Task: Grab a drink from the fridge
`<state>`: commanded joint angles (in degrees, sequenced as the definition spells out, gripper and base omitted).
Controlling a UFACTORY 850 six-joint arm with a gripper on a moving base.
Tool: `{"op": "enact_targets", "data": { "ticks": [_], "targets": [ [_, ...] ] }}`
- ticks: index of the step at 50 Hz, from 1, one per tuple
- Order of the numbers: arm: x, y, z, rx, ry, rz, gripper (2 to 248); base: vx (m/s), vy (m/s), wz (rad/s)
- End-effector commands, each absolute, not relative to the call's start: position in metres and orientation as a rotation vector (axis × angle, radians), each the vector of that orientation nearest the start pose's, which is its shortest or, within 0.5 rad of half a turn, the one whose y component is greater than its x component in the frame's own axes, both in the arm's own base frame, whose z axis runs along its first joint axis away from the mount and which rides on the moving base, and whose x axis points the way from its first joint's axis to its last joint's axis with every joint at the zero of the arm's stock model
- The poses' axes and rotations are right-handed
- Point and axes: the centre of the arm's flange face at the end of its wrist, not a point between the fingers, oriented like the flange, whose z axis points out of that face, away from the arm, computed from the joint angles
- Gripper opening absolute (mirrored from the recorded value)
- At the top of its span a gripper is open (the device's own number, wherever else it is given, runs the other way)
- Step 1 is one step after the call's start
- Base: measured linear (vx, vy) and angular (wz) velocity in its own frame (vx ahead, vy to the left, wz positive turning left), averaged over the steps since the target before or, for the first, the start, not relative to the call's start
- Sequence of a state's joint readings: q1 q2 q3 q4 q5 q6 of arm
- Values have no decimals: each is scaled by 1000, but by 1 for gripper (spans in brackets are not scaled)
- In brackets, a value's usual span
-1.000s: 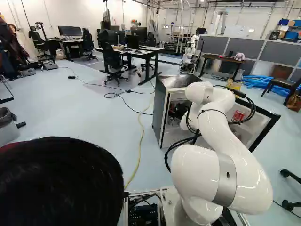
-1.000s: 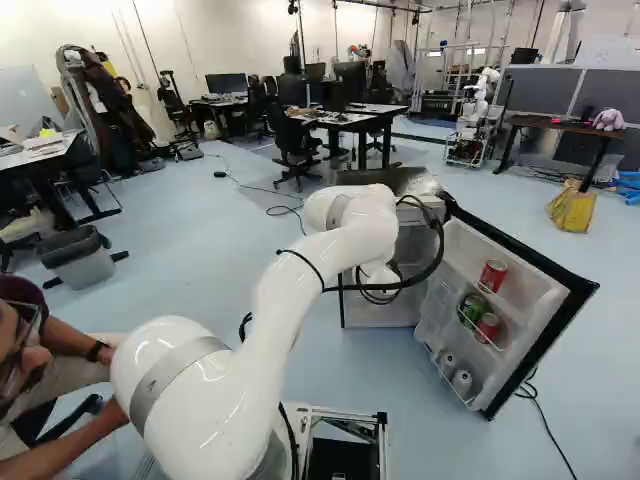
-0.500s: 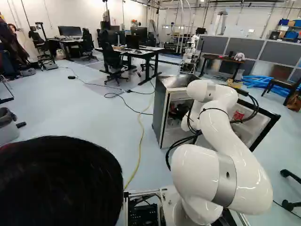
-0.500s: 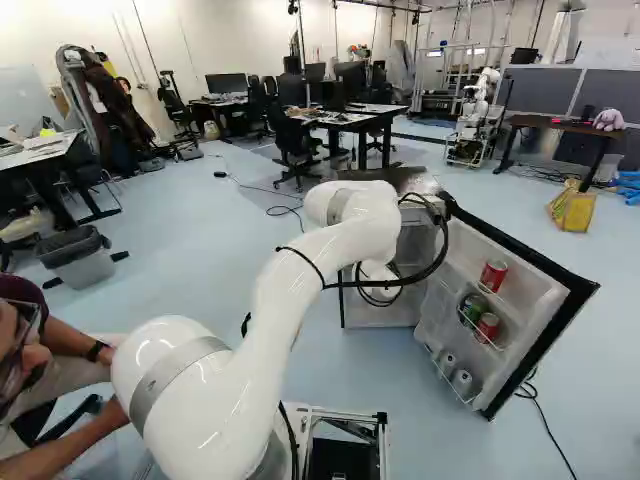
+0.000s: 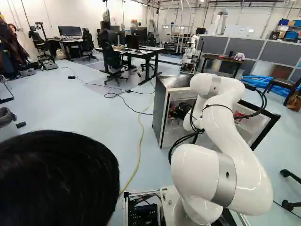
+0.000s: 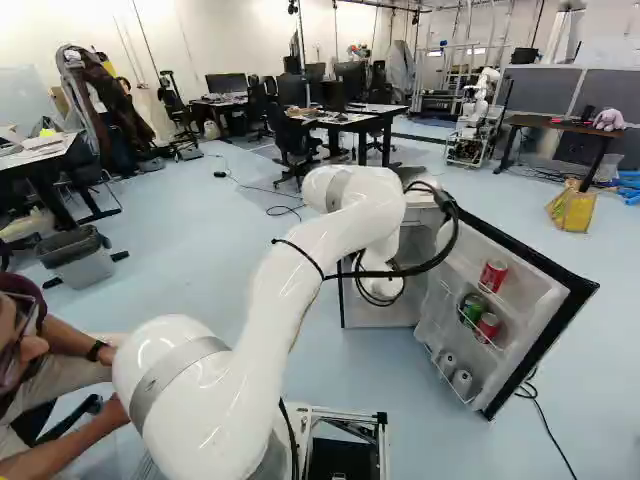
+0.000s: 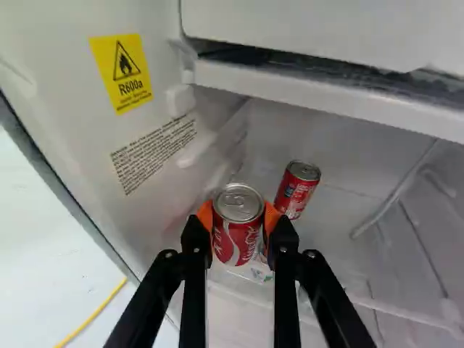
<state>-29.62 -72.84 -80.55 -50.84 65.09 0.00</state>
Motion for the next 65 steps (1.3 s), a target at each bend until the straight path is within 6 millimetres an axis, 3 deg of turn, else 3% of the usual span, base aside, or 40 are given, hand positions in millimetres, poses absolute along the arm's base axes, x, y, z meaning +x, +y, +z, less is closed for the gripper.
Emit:
{"op": "enact_targets", "data": {
  "ticks": [65],
  "targets": [
    [450, -279, 157, -2537, -296, -1680, 88, 0, 0, 0]
  ]
}}
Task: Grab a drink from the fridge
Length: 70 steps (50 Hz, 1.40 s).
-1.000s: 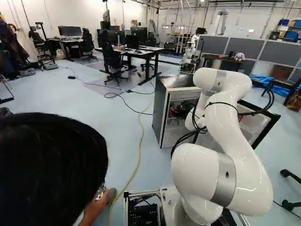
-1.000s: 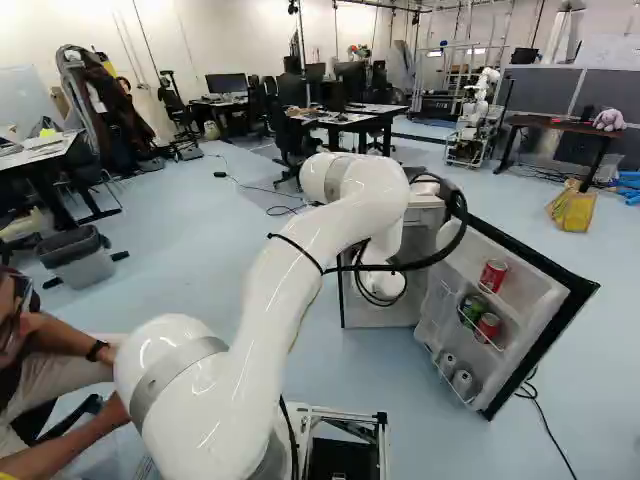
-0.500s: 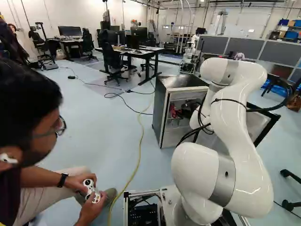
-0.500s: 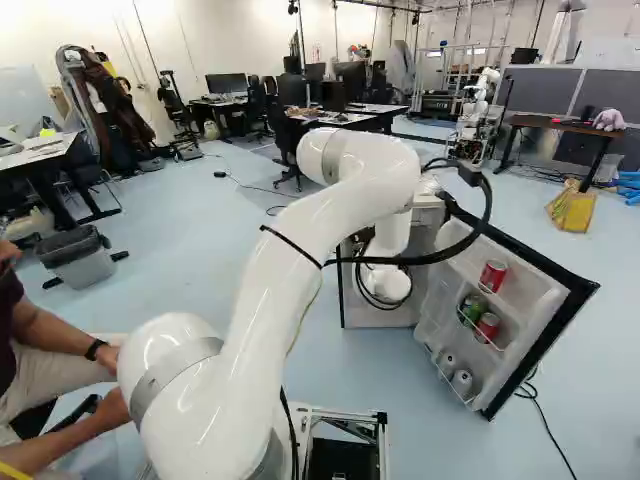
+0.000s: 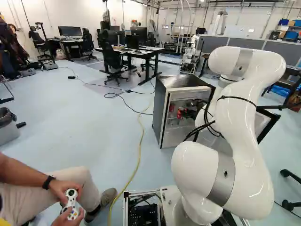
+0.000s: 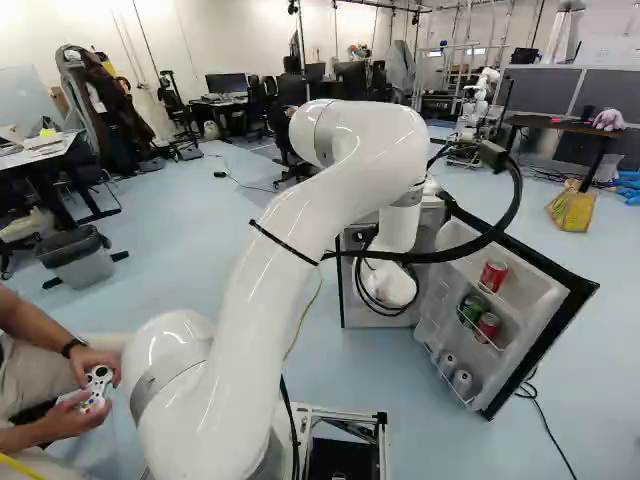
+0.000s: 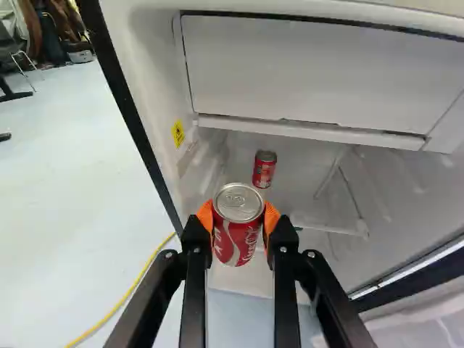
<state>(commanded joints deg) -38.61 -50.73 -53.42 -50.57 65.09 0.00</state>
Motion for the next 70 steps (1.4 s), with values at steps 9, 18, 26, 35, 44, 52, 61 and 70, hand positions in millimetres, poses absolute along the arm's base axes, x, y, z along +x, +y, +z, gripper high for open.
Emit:
{"op": "enact_targets", "data": {
  "ticks": [9, 18, 26, 35, 44, 52, 61, 70],
  "targets": [
    [431, -280, 171, -2562, -238, -1688, 88, 0, 0, 0],
    [412, -278, 186, -2592, -161, -1699, 88, 0, 0, 0],
    [397, -275, 199, -2618, -90, -1710, 88, 0, 0, 0],
    [381, -269, 213, -2645, -13, -1724, 88, 0, 0, 0],
    [370, -262, 226, -2664, 48, -1743, 88, 0, 0, 0],
    [367, -259, 237, -2674, 85, -1767, 88, 0, 0, 0],
    [365, -258, 248, -2680, 113, -1798, 88, 0, 0, 0],
    [364, -259, 258, -2682, 131, -1829, 88, 0, 0, 0]
  ]
}}
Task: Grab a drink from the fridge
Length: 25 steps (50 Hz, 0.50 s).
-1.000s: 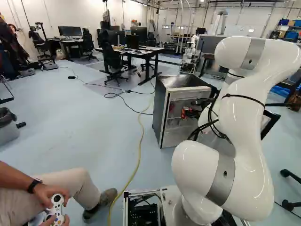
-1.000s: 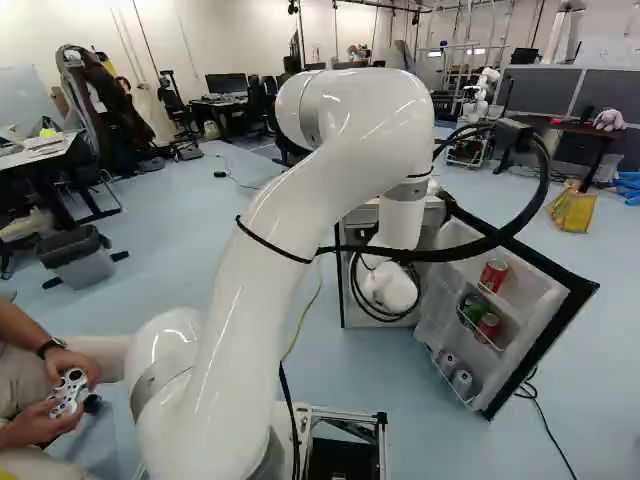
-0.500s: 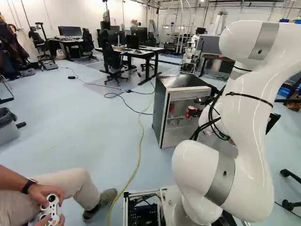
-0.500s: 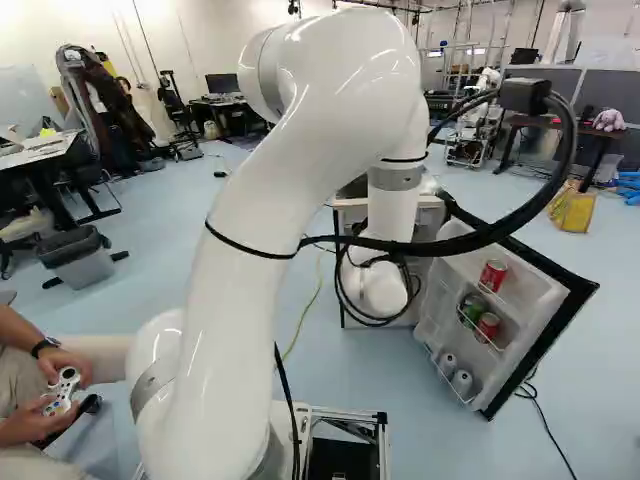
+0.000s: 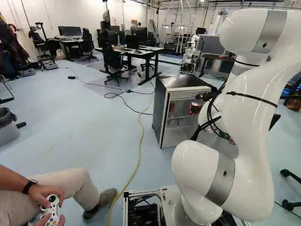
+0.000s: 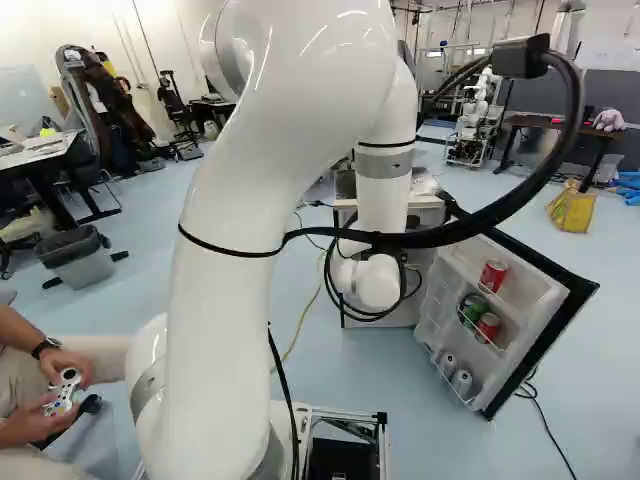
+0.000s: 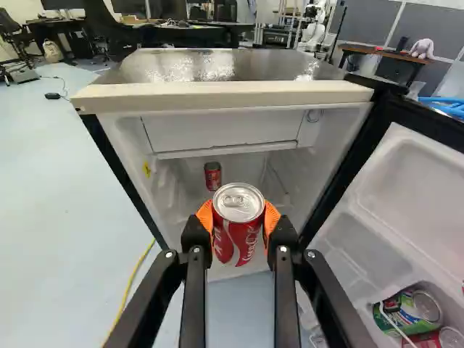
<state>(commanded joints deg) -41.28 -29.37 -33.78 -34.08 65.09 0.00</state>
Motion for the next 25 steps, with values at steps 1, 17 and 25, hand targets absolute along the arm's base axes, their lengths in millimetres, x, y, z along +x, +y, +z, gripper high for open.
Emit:
{"op": "enact_targets", "data": {
  "ticks": [1, 17, 25],
  "targets": [
    [364, -259, 259, -2682, 132, -1833, 88, 0, 0, 0],
    [362, -257, 278, -2673, 120, -1882, 88, 0, 0, 0],
    [363, -257, 287, -2666, 107, -1906, 88, 0, 0, 0]
  ]
}}
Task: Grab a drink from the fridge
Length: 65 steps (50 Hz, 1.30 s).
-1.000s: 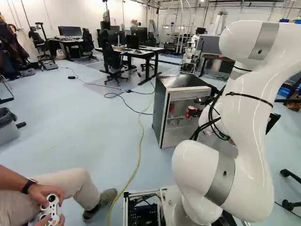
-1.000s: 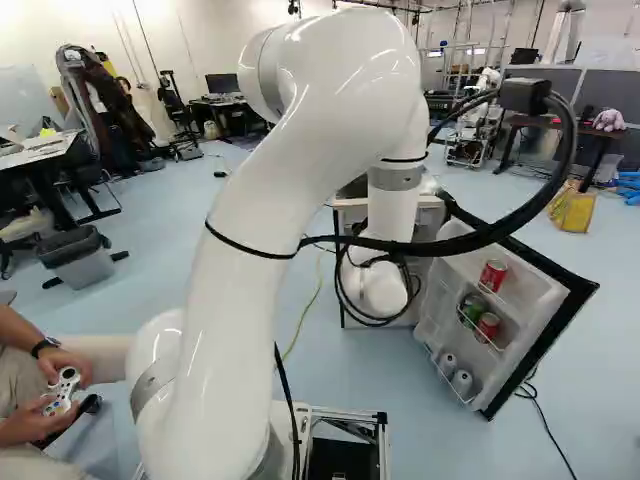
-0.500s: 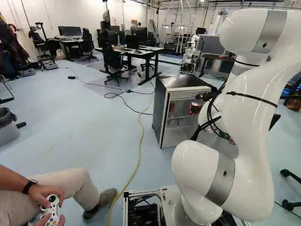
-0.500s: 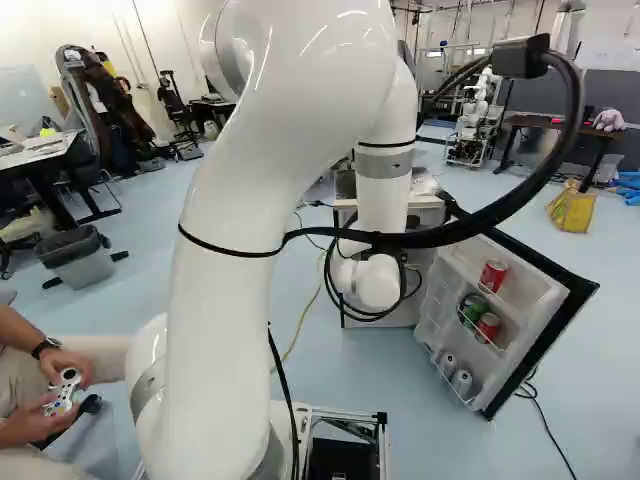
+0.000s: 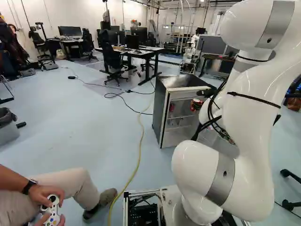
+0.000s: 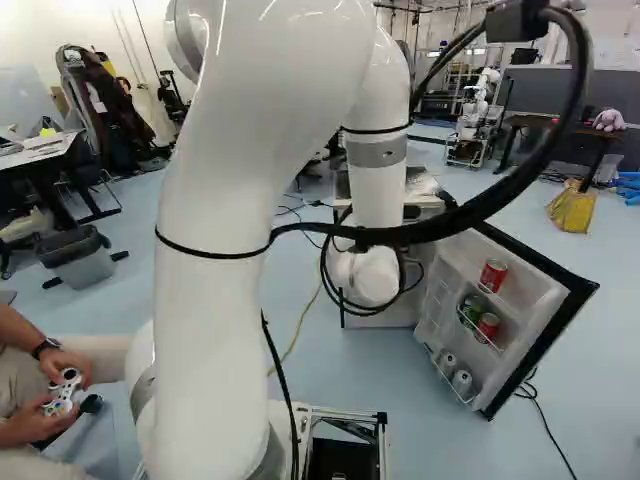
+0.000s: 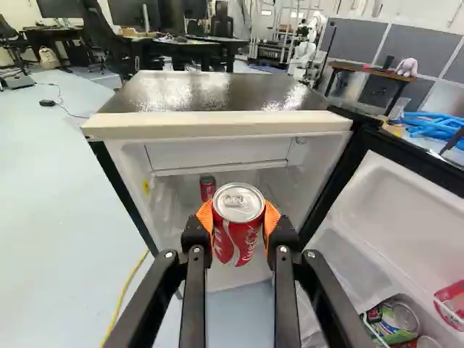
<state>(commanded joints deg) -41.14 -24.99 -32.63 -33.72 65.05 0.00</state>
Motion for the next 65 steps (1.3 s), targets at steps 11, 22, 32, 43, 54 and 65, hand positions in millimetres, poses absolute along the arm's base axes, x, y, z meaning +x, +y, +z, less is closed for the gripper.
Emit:
{"op": "enact_targets", "data": {
  "ticks": [11, 22, 32, 43, 54, 65],
  "targets": [
    [366, -257, 296, -2677, 88, -1910, 88, 0, 0, 0],
    [369, -257, 305, -2699, 70, -1897, 88, 0, 0, 0],
    [372, -257, 313, -2720, 54, -1883, 88, 0, 0, 0],
    [376, -257, 323, -2727, 34, -1893, 88, 0, 0, 0],
    [380, -258, 335, -2716, 13, -1929, 88, 0, 0, 0],
    [386, -258, 347, -2701, -11, -1967, 88, 0, 0, 0]
  ]
}}
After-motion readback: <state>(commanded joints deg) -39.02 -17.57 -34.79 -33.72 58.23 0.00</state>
